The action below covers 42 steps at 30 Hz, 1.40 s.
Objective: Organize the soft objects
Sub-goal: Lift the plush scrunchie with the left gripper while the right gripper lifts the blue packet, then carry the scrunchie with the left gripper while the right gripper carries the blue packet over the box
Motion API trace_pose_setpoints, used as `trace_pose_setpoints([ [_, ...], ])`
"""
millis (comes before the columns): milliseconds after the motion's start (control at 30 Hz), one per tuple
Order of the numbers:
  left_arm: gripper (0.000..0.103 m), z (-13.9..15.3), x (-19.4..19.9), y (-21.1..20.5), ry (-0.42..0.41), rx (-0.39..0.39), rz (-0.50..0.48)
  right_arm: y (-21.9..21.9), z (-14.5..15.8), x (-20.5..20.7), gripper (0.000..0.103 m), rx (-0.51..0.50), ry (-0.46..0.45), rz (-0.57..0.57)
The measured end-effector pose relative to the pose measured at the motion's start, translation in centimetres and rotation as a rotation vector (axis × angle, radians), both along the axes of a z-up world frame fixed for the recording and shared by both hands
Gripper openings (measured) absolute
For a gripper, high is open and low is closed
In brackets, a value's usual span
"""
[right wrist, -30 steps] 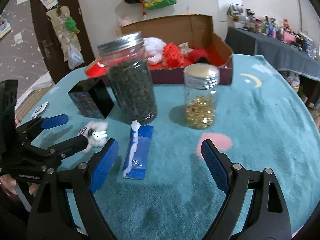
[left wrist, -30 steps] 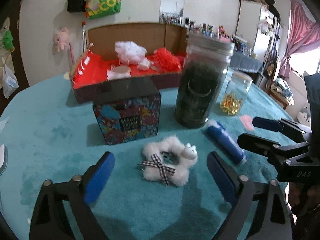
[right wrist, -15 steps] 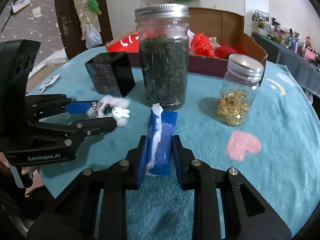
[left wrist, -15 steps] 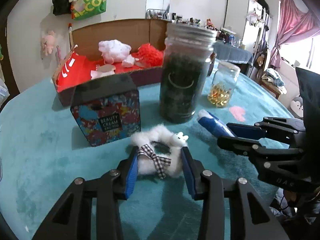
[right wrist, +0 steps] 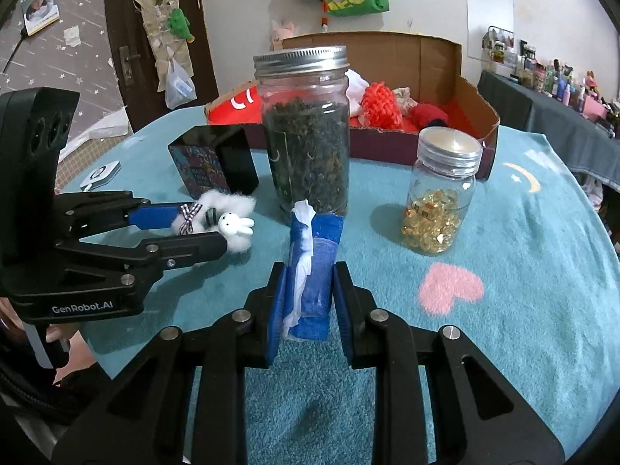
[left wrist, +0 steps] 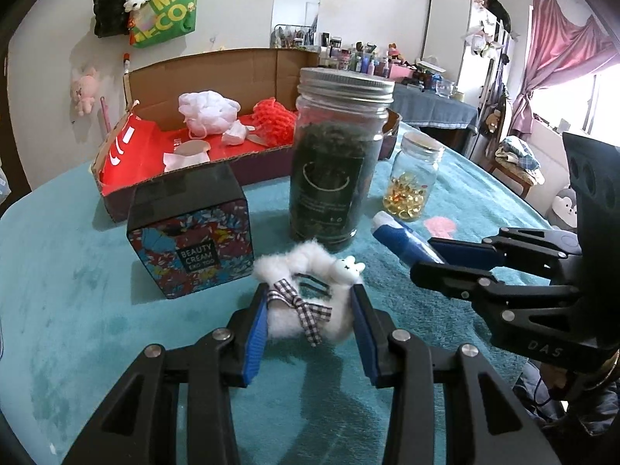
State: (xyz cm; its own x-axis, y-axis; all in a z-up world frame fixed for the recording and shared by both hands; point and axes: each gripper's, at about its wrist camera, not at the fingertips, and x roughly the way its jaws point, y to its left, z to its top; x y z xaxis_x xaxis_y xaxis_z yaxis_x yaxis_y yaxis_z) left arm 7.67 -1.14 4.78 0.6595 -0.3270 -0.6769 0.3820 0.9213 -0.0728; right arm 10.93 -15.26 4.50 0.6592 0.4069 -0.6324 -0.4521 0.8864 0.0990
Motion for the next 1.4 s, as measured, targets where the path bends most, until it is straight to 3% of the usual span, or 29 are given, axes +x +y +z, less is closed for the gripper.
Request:
trace_pose_setpoints([
  [400,0.042,0.0,-0.3,1.2,0.005,-0.002,0.019,-1.2,0.4,-0.3,0.023,0.006,0.002,-0.026],
  [1000,0.042,-0.5,-0.6,7.1,0.044,0.009,0.154,-4.9,-0.1,0.2,0.023,0.008,0.034,-0.114],
  [1400,0.042,-0.5,1.6,10.9,0.06,-0.009,0.214,-8.2,-0.4,2.1,0.023,0.01,0.073,-0.18],
])
